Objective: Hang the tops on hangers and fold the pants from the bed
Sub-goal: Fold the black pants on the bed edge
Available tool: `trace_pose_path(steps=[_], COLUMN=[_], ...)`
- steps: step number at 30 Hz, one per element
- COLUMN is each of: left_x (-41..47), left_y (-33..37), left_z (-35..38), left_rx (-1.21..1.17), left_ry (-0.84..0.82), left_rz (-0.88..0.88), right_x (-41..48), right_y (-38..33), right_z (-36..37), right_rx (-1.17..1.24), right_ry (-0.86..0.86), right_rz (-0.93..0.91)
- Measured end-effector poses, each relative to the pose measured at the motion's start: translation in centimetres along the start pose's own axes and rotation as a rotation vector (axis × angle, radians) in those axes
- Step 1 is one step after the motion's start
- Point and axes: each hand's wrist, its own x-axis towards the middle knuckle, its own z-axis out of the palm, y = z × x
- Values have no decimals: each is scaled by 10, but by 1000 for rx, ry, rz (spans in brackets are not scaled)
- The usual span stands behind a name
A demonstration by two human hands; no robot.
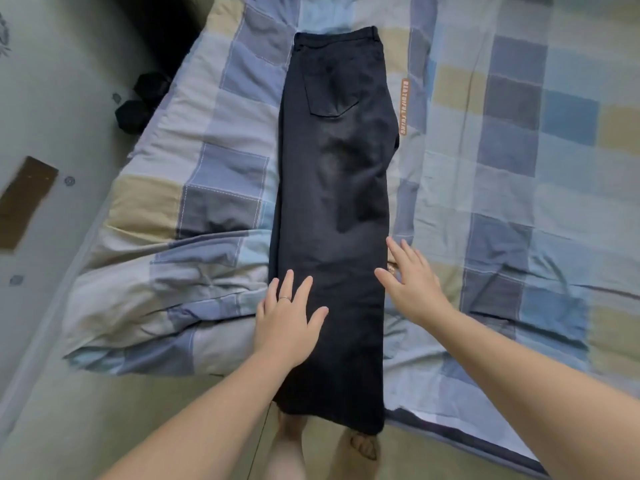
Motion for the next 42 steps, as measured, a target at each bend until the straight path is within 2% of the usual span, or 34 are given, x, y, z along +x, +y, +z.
trace_pose_path(steps=[7, 11, 15, 18, 21, 24, 26, 28, 31, 33, 35, 37, 39, 42], left_x=[-86, -98, -91, -79, -74, -79, -85, -91, -101, -103, -100, -93, -85, -82], left_y=[-35, -55, -65, -71, -79, -92, -101, -110, -123, -128, -130, -132, -134, -136], left_z=[73, 106, 136, 155, 168, 174, 173, 171, 170, 172, 174, 174, 174, 176], left_rx=[-114, -250, -465, -516, -476, -590, -656, -645, -631, -638, -680, -726, -746, -762], left_ry=[-78, -43, -2, 29, 10, -48, -61, -1, 153, 181, 124, 54, -10, -104], left_rz=[-139, -251, -347, -344, -313, -265, -252, -235, -266, -308, -372, -385, -325, -252], right_x=[-77, -96, -105, -106, -103, -104, -106, -110, -118, -120, -118, -117, -115, -114], right_y=[46, 81, 109, 120, 128, 131, 129, 125, 115, 107, 103, 102, 104, 107], right_z=[68, 118, 159, 180, 196, 208, 212, 214, 218, 224, 229, 232, 234, 240], right_rx=[117, 167, 248, 341, 426, 495, 472, 410, 393, 333, 304, 445, 604, 677], right_ry=[-103, -164, -151, -122, -86, -106, -92, -64, -113, -114, -18, 58, 50, -62], right_rz=[7, 34, 55, 43, 134, 241, 246, 231, 217, 209, 255, 301, 320, 319])
